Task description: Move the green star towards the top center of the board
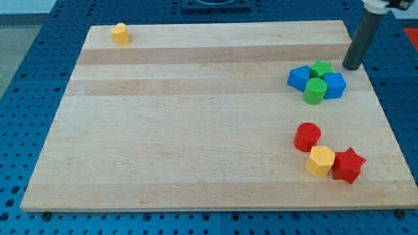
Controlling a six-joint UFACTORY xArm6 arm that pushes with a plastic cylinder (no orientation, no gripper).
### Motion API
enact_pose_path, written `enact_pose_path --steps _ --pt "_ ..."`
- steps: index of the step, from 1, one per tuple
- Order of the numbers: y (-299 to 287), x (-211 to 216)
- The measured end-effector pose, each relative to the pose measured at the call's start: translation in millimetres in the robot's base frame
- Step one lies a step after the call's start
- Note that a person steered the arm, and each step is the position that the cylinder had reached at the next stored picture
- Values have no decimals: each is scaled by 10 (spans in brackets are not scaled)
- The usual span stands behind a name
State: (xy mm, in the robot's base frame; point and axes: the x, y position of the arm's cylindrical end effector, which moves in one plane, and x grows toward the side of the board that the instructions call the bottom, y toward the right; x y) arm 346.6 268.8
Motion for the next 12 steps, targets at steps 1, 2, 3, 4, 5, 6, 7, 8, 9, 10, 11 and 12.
enact_pose_path --steps 1,2,3,4,5,6,7,8,9,10,11,12 --pt "-110 156" --pt "-364 246" --pt "-641 254" --pt "-870 254" --pt "-1118 254" --pt "-1322 254" --pt "-1556 256" --pt "-1725 281" --pt "-1869 307" --pt "-1992 319" --pt "-2011 320" --pt "-2011 372"
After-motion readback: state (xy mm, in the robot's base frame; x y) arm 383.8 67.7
